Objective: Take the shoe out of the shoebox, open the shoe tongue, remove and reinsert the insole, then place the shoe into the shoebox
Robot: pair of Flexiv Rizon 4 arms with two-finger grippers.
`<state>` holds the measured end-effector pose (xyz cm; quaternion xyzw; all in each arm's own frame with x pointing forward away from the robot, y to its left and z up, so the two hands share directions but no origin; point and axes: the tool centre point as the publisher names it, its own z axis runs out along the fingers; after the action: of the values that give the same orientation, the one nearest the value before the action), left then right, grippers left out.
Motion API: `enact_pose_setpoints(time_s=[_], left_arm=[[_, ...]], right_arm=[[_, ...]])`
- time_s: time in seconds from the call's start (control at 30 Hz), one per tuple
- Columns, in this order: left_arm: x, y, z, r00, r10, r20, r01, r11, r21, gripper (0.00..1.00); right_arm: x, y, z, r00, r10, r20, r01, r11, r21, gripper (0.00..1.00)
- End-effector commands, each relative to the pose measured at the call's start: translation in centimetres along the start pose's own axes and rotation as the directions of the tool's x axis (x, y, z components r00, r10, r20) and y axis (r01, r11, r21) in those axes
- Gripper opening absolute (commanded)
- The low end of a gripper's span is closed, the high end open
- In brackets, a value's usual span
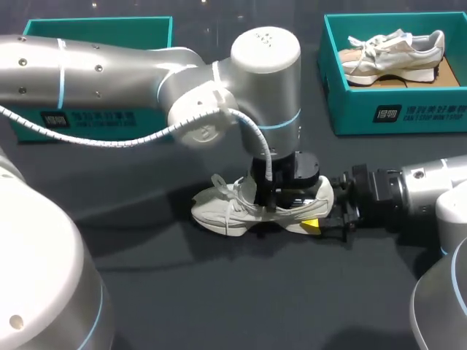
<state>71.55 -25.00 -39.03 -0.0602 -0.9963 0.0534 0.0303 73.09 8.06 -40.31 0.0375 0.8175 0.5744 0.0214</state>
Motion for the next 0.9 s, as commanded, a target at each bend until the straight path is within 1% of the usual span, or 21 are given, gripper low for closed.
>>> enact_pose_setpoints(time_s=[0.03, 0.13, 0.2, 0.23, 0.3, 0.33, 0.37, 0.4, 0.5, 0.57, 0.63, 0.9], left_arm=[[0.1, -0.8, 1.7, 0.999, -0.005, 0.045, 0.005, 1.0, -0.014, 0.38], [-0.8, -1.0, 2.5, 0.997, -0.018, 0.078, 0.021, 0.999, -0.034, 0.37], [-1.5, -1.0, 2.9, 0.996, -0.031, 0.087, 0.034, 0.999, -0.042, 0.33], [-1.8, -1.0, 3.1, 0.994, -0.037, 0.1, 0.041, 0.998, -0.045, 0.26], [-2.5, -1.0, 3.4, 0.993, -0.05, 0.109, 0.056, 0.997, -0.051, 0.18], [-2.8, -0.9, 3.3, 0.992, -0.055, 0.11, 0.061, 0.997, -0.052, 0.13], [-3.1, -0.8, 3.3, 0.992, -0.064, 0.112, 0.07, 0.996, -0.052, 0.04], [-3.3, -0.7, 3.2, 0.991, -0.073, 0.113, 0.079, 0.996, -0.051, 0.0], [-3.9, -0.3, 2.6, 0.991, -0.098, 0.095, 0.102, 0.994, -0.035, 0.0], [-4.0, 0.0, 2.0, 0.991, -0.107, 0.079, 0.108, 0.994, -0.02, 0.0], [-3.8, 0.3, 1.4, 0.993, -0.106, 0.054, 0.106, 0.994, -0.006, 0.0], [-2.9, 0.9, 0.2, 0.996, -0.086, 0.028, 0.085, 0.996, 0.035, 0.0]], right_arm=[[0.0, 0.1, 0.1, 1.0, 0.002, 0.0, -0.002, 1.0, 0.004, 0.0], [0.0, 0.1, 0.1, 1.0, 0.002, 0.0, -0.002, 1.0, 0.004, 0.0], [0.0, 0.1, 0.1, 1.0, 0.002, 0.0, -0.002, 1.0, 0.004, 0.0], [0.0, 0.1, 0.1, 1.0, 0.002, 0.0, -0.002, 1.0, 0.004, 0.0], [0.0, 0.1, 0.1, 1.0, 0.002, 0.0, -0.002, 1.0, 0.004, 0.0], [0.0, 0.1, 0.1, 1.0, 0.002, 0.0, -0.002, 1.0, 0.004, 0.0], [0.0, 0.1, 0.1, 1.0, 0.002, 0.0, -0.002, 1.0, 0.004, 0.0], [0.0, 0.1, 0.1, 1.0, 0.002, 0.0, -0.002, 1.0, 0.004, 0.0], [0.0, 0.1, 0.1, 1.0, 0.002, 0.0, -0.002, 1.0, 0.004, 0.0], [0.0, 0.1, 0.1, 1.0, 0.002, 0.0, -0.002, 1.0, 0.004, 0.0], [0.0, 0.1, 0.1, 1.0, 0.002, 0.0, -0.002, 1.0, 0.004, 0.0], [0.0, 0.1, 0.1, 1.0, 0.002, 0.0, -0.002, 1.0, 0.004, 0.0]])
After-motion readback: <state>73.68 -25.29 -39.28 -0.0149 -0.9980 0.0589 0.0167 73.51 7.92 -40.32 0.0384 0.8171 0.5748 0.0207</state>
